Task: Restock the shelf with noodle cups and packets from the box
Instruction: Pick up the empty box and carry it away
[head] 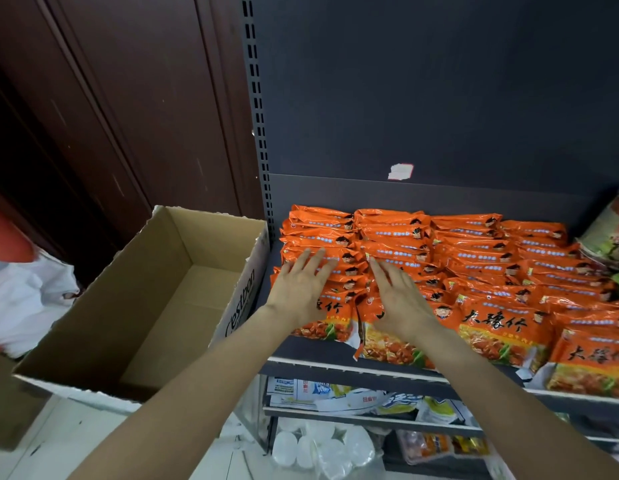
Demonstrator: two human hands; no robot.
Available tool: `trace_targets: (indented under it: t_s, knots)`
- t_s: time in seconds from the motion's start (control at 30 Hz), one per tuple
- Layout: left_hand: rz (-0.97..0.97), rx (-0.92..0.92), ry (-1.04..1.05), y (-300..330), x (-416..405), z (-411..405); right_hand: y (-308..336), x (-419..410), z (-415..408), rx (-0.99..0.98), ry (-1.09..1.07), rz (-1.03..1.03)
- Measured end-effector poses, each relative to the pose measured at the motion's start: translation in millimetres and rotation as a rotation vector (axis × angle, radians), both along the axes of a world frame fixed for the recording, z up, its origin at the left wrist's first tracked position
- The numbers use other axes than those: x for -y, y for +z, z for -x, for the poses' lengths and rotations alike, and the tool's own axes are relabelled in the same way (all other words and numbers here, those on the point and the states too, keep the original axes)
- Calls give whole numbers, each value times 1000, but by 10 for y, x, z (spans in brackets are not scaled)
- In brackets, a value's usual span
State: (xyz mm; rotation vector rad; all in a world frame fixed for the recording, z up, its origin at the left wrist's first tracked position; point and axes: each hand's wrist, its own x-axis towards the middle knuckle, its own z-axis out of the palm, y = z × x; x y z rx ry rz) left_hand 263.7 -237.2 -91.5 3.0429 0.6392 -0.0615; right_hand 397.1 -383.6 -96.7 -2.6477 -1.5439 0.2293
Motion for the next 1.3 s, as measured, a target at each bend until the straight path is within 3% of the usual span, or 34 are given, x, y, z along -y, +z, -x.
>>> trace_targets:
  t_s: [0.17, 0.33, 0.57, 0.8, 1.03, 1.17, 1.3]
  knots:
    - [86, 237, 19, 170, -46, 319, 238, -201, 363, -68, 89, -299]
    - [174, 395, 144, 243, -250, 941, 285, -607, 985, -183, 113, -373]
    - [260, 332, 341, 43, -809, 2301, 73, -1123, 2149, -246, 123, -306]
    - [265, 81, 307, -138, -1331, 3343, -84, -1382, 3186, -290, -3, -202]
    - [299, -153, 222, -256, -1458, 3721, -151, -1425, 3618, -285, -88, -2]
    - [132, -212, 155, -306, -1392, 3761, -208, -1432, 3729, -258, -93, 105]
    - [38, -166, 213, -360, -1313, 3764, -298, -1419, 3841, -211, -145, -11]
